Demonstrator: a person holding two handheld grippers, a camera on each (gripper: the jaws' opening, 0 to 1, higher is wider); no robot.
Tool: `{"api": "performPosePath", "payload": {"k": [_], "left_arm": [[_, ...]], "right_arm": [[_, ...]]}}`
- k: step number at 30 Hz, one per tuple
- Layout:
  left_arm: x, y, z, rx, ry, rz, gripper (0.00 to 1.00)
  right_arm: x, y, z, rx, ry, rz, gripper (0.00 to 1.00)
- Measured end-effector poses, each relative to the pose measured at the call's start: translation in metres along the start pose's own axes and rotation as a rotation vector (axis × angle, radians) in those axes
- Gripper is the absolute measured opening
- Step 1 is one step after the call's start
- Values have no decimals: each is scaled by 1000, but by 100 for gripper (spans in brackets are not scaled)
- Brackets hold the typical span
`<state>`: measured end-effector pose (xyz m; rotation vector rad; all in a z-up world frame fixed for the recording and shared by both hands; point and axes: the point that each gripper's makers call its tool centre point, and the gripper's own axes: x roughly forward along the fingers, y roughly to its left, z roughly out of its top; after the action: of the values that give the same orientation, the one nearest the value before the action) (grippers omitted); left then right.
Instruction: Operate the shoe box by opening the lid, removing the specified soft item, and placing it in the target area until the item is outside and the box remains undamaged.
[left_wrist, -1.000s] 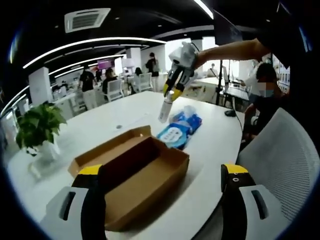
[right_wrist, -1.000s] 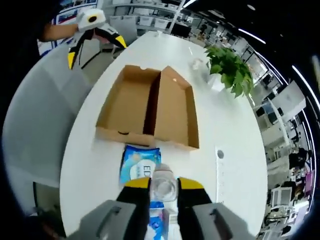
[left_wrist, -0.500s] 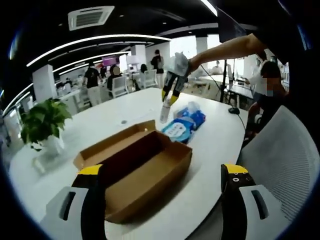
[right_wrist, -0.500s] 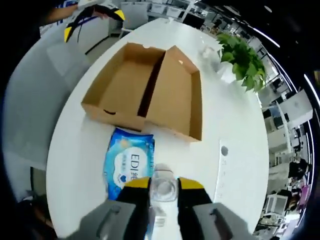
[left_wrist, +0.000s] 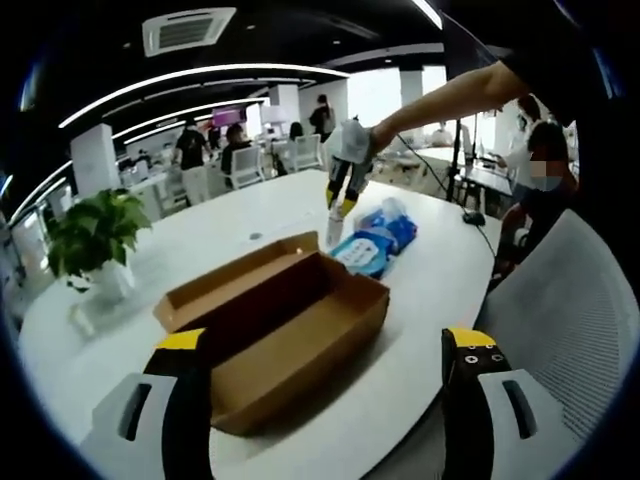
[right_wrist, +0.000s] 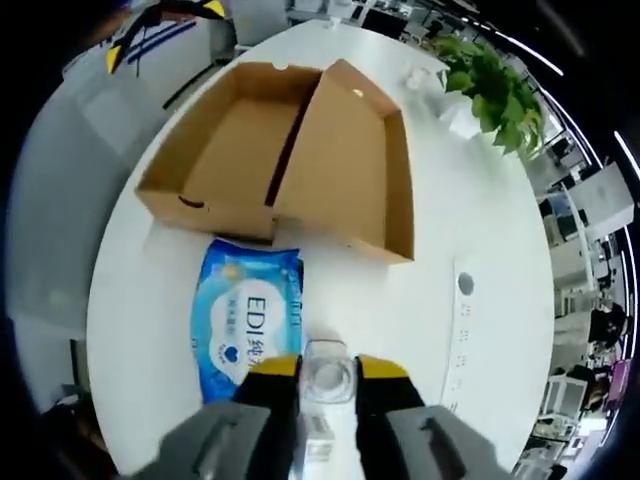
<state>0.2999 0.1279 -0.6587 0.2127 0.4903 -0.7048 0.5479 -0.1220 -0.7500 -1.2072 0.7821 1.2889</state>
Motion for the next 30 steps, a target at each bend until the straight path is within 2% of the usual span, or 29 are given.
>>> {"api": "performPosePath", "payload": {"k": [10, 16, 30], "left_arm": [[-1, -1, -6, -17, 10, 10, 99], [0, -2, -10, -22, 17, 8, 99], [-2, 0, -16, -31, 25, 19, 98]], "right_arm": [[12, 5, -10, 22, 24, 51, 17], [13, 4, -4, 48, 2, 65, 17], [16, -1, 0, 69, 6, 86, 17]]}}
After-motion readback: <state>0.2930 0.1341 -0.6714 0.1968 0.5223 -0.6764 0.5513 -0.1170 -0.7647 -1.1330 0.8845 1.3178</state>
